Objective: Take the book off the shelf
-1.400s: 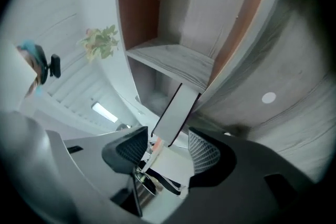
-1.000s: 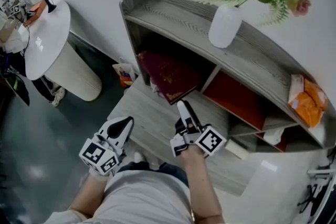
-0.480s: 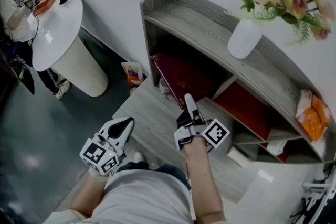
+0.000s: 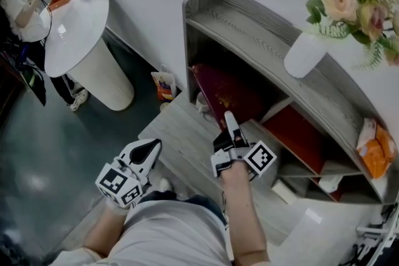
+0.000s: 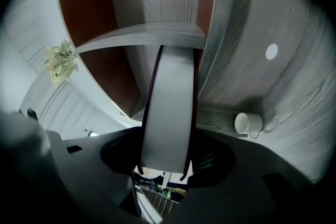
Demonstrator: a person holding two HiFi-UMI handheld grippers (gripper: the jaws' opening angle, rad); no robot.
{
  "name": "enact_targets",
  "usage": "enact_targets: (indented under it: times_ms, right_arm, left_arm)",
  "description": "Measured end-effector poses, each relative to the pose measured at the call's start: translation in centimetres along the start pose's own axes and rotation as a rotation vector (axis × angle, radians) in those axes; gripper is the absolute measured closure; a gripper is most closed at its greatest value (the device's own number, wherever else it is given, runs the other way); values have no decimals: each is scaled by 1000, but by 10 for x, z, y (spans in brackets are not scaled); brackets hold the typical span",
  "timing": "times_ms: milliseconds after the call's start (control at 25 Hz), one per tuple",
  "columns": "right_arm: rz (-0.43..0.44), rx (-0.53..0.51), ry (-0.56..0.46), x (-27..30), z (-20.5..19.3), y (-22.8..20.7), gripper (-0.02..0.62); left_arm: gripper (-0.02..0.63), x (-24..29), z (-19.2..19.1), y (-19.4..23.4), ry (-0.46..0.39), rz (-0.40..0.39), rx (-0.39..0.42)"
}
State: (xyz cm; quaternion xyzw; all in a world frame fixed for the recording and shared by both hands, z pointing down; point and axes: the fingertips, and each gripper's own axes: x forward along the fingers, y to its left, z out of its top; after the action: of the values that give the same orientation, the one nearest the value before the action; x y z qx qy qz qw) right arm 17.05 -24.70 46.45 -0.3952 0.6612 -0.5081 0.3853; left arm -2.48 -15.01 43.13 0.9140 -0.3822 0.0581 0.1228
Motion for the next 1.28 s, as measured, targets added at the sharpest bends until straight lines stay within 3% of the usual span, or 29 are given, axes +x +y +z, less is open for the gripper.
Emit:
enact_targets:
  times_ms: [280,760,1280]
  right_arm:
    - [1,11,-18,-4,-7,4,364]
    - [39,52,45,-15,-54,12,370]
    - [94,28,256,15,-137,31,370]
  left_arm:
    - [591,-3,0,3,-1,-2,-4]
    - [591,-13,-1,12,-8,0,-15]
    - [591,-50,1,42,-48,102,-44]
